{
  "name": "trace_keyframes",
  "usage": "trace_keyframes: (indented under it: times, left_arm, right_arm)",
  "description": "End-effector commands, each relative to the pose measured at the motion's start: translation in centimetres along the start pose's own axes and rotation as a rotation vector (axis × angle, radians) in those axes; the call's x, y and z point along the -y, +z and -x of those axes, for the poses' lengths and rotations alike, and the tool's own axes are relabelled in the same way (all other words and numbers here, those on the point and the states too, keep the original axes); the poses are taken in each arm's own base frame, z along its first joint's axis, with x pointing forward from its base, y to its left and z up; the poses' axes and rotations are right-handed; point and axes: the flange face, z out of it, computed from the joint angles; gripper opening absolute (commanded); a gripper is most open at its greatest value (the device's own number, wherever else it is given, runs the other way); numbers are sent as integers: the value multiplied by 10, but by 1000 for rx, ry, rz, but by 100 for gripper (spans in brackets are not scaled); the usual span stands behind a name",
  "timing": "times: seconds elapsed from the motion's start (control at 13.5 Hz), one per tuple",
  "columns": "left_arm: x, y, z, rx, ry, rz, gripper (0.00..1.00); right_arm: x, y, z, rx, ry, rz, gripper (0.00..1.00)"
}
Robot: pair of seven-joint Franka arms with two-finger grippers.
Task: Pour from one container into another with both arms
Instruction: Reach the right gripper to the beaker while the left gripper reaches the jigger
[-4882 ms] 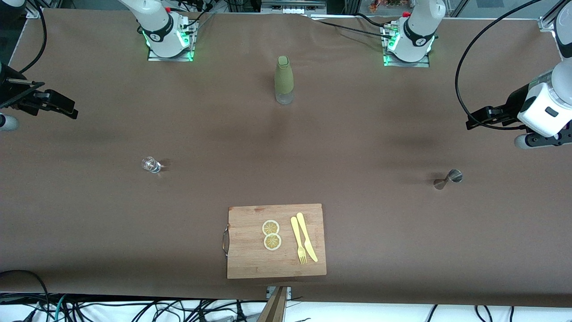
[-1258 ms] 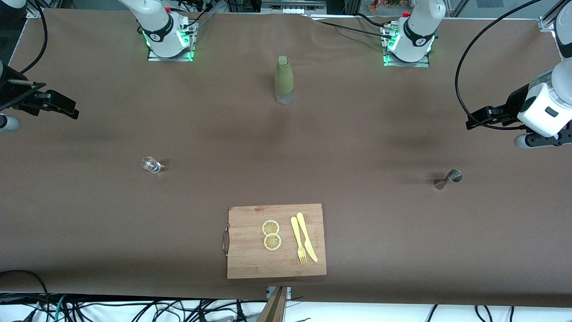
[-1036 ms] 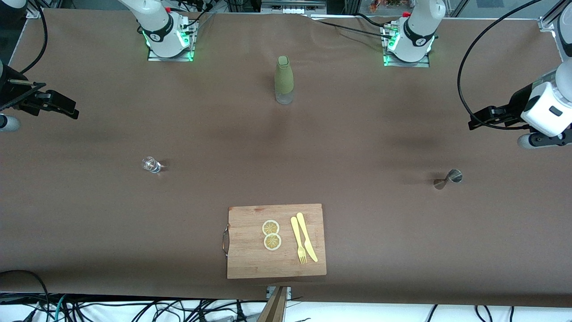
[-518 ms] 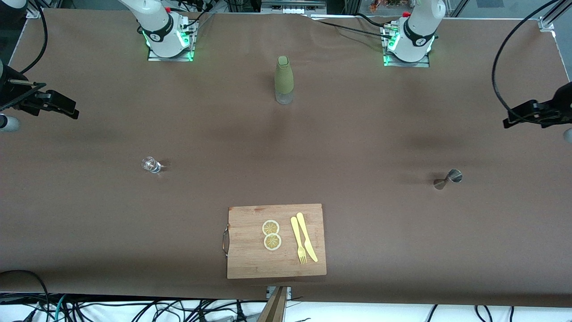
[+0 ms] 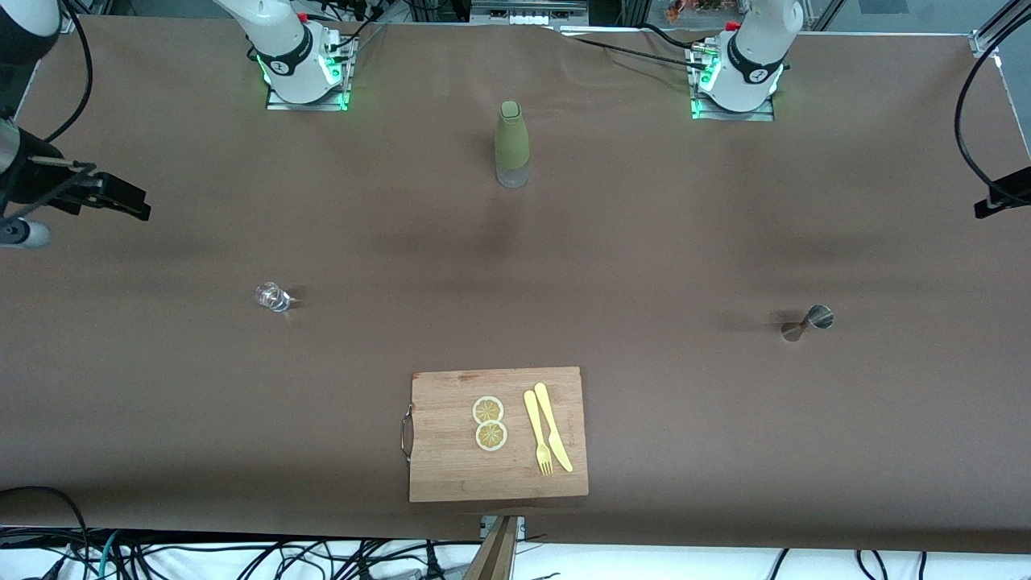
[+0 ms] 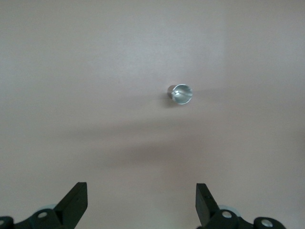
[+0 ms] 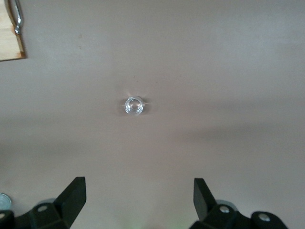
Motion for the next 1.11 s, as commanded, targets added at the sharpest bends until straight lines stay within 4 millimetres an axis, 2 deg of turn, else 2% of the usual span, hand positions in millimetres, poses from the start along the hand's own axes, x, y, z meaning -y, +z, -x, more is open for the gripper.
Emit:
trace_keyframes:
  times: [0.0, 0.15, 0.3, 0.52, 0.81, 0.96, 1.04]
  left_arm:
    - [30, -9, 0, -21, 61, 10, 100]
    - [48, -1, 3, -10, 126, 17, 100]
    - [53, 8, 1, 7, 207, 19, 100]
    - [66, 33, -5, 15, 387, 70, 100]
    - [83, 65, -10, -50, 551, 194, 100]
    - [92, 90, -14, -100, 631, 237, 99]
    - [103, 106, -12, -142, 653, 274, 99]
  right_arm:
    - [-3, 30, -15, 51, -28, 2, 100]
    - [-3, 46, -22, 82, -177, 1, 100]
    - [-8, 70, -35, 112, -394, -11, 100]
    - [-37, 103, -49, 136, -579, -111, 100]
    - [-81, 150, -68, 63, -809, -293, 100]
    - [-99, 170, -72, 2, -907, -405, 100]
    - [-108, 183, -74, -32, -946, -460, 100]
